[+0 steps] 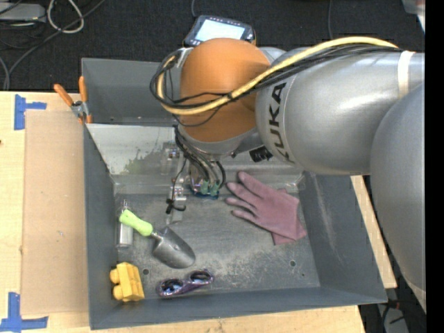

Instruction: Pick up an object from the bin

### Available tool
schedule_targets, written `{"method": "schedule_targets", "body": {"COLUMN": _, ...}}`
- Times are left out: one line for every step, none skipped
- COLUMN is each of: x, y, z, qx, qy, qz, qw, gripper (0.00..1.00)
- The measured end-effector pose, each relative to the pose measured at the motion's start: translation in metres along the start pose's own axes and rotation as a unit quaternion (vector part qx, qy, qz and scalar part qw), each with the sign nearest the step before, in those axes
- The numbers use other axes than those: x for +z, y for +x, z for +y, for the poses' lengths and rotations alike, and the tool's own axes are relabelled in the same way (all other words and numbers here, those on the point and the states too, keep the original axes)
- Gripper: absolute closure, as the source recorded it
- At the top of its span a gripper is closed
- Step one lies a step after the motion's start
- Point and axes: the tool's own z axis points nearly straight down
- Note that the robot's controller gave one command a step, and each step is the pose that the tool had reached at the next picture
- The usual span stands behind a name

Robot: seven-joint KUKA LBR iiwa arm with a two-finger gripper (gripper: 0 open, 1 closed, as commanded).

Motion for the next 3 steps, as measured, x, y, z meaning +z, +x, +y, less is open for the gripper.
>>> {"method": "schedule_targets", "body": {"x": 0.000, "y": 0.000, "z": 0.000, "qx": 0.000, "qy": 0.000, "qz": 0.0000, "qw": 1.0000, "gripper": 0.00}}
{"method": "schedule_targets", "body": {"x": 0.037, "y": 0.036, "z": 0.021, "qx": -0.076, "qy": 0.000, "qz": 0.0016, "qw": 0.9971, "gripper": 0.00}}
{"method": "schedule_targets", "body": {"x": 0.050, "y": 0.094, "z": 0.022, "qx": -0.062, "qy": 0.001, "qz": 0.0023, "qw": 0.9981, "gripper": 0.00}}
